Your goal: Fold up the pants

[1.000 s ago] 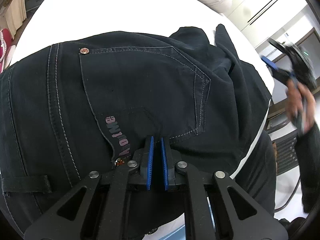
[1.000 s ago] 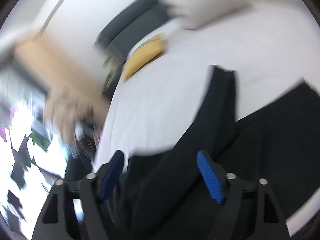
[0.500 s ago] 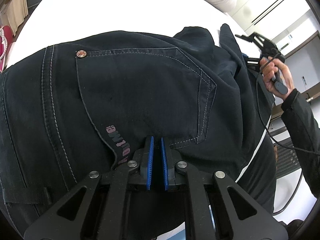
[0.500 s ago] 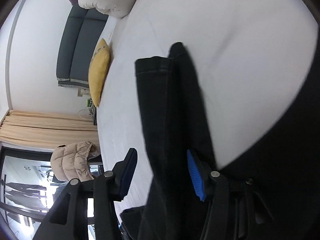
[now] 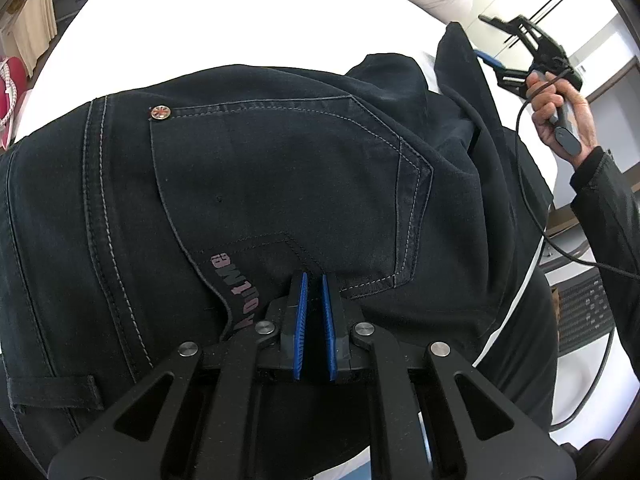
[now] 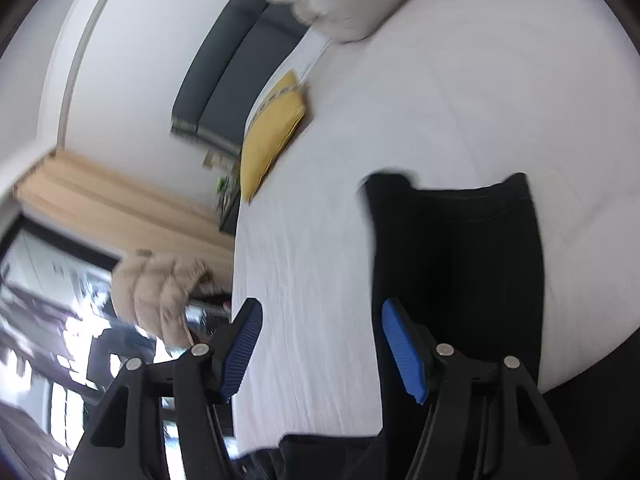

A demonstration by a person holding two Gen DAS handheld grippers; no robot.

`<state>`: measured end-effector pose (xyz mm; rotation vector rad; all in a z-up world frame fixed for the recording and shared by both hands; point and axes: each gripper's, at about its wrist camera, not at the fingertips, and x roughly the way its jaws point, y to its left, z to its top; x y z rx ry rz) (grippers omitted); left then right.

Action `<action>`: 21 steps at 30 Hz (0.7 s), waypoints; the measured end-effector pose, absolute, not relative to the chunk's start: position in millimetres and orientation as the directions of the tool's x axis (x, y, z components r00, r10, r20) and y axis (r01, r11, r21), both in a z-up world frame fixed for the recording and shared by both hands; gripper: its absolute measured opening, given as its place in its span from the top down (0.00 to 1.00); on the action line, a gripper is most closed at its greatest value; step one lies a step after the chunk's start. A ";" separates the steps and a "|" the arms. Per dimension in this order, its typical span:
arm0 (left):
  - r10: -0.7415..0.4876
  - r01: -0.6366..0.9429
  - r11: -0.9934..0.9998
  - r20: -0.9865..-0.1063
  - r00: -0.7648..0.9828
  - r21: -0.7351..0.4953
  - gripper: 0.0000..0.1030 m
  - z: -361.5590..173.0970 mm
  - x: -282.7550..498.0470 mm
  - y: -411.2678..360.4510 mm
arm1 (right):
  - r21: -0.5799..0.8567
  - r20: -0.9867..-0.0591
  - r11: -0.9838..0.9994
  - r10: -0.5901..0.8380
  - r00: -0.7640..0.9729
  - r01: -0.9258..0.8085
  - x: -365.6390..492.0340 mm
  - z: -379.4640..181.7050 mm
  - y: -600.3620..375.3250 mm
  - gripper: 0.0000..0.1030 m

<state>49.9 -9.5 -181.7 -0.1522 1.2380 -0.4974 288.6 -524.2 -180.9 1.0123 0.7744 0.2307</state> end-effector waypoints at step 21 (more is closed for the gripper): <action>-0.447 0.280 0.881 -0.863 0.234 -0.381 0.92 -183.5 49.5 -1.3 | 0.811 -0.556 0.443 0.383 0.737 0.382 280.0 -234.0 -575.3 0.96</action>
